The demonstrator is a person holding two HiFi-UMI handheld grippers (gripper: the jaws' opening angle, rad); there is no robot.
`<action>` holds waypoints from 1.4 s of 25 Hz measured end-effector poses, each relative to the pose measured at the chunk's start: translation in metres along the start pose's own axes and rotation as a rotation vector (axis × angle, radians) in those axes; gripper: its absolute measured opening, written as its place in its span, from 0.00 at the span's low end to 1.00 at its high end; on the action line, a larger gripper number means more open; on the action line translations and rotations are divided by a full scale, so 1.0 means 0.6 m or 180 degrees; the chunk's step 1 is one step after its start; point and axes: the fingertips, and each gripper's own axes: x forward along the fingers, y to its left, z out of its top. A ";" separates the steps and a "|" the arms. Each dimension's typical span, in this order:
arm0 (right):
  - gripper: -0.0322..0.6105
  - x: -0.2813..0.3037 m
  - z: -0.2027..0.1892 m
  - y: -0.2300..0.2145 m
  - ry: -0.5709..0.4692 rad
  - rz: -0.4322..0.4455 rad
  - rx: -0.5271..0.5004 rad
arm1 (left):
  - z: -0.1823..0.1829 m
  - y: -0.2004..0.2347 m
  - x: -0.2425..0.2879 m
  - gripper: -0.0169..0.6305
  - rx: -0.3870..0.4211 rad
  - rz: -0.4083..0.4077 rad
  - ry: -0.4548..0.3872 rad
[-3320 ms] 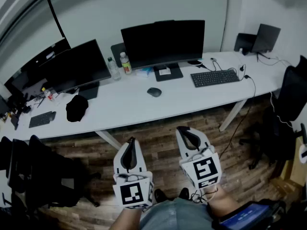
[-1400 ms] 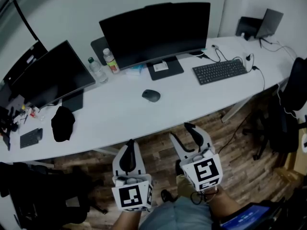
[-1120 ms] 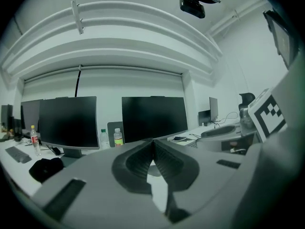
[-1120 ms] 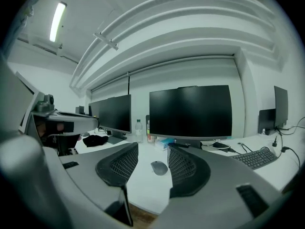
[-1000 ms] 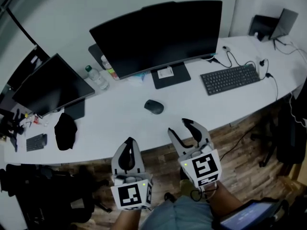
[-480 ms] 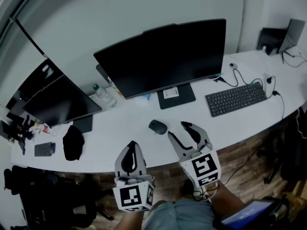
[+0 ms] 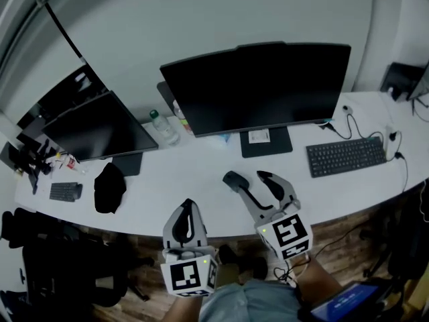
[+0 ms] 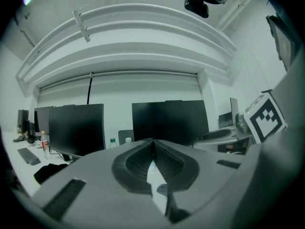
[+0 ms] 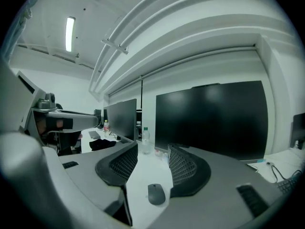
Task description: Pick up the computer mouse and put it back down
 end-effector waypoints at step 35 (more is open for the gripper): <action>0.55 0.246 -0.298 0.005 0.1549 0.0445 -0.0020 | -0.263 0.146 0.212 0.03 -0.0497 -0.0244 0.1024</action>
